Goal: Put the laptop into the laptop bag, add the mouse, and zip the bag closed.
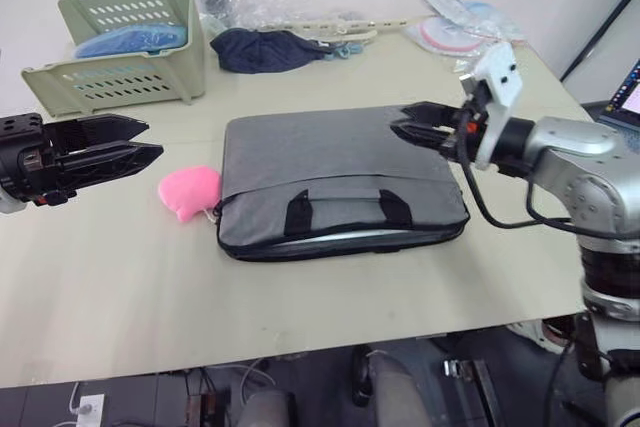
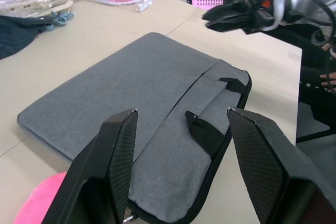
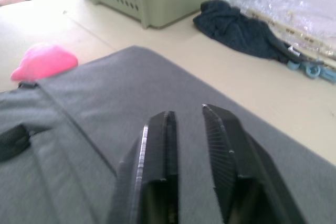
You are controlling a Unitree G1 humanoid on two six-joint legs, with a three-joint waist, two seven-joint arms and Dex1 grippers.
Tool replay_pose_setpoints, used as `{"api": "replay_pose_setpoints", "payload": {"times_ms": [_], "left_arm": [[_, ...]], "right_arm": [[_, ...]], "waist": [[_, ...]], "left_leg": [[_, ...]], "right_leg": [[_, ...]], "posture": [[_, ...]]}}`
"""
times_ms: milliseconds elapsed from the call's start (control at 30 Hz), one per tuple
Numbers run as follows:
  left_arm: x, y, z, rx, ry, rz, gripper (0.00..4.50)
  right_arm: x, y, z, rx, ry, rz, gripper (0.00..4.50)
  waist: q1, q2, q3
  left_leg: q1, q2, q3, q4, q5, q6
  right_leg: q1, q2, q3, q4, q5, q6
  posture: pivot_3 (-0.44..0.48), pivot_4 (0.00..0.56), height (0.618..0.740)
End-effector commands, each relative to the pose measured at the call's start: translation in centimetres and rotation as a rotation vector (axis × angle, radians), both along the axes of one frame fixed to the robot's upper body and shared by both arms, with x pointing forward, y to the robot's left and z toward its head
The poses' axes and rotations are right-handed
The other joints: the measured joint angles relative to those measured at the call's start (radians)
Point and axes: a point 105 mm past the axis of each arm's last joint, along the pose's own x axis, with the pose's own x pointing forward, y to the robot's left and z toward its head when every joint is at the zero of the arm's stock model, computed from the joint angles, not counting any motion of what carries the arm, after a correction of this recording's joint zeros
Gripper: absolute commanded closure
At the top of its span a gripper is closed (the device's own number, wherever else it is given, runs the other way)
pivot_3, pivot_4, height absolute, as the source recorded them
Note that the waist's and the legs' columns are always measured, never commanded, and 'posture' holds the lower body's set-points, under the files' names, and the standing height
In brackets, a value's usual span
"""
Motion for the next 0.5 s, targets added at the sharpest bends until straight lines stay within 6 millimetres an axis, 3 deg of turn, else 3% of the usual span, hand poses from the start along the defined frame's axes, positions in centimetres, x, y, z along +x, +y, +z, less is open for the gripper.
{"api": "replay_pose_setpoints", "payload": {"times_ms": [33, 333, 500], "left_arm": [[-1.0, -0.1, 1.2, -0.008, -0.060, 0.008, 1.56], [-1.4, -0.3, 1.1, -0.017, -0.057, 0.027, 1.56], [-1.7, -0.7, 1.2, -0.019, -0.053, 0.021, 1.56]], "right_arm": [[0.9, 0.6, 0.2, 0.009, -0.051, 0.013, 4.45], [3.4, 4.0, -2.1, 0.037, -0.025, 0.090, 4.45], [3.6, 6.7, -3.7, 0.017, -0.012, 0.190, 4.45]], "waist": [[-0.001, 0.000, 0.000], [-0.027, 0.000, 0.000], [-0.048, 0.000, 0.000]], "left_leg": [[0.001, 0.000, -0.001, 0.000, 0.000, 0.000], [0.002, 0.000, -0.002, 0.001, 0.000, -0.001], [0.003, 0.000, -0.003, 0.001, 0.001, -0.001]], "right_leg": [[0.000, 0.000, -0.001, 0.000, 0.000, 0.000], [-0.001, 0.000, -0.002, 0.002, -0.001, -0.001], [-0.001, 0.000, -0.002, 0.004, -0.001, -0.001]], "posture": [[0.000, 0.150, 0.740], [0.000, 0.150, 0.740], [0.000, 0.150, 0.740]]}}
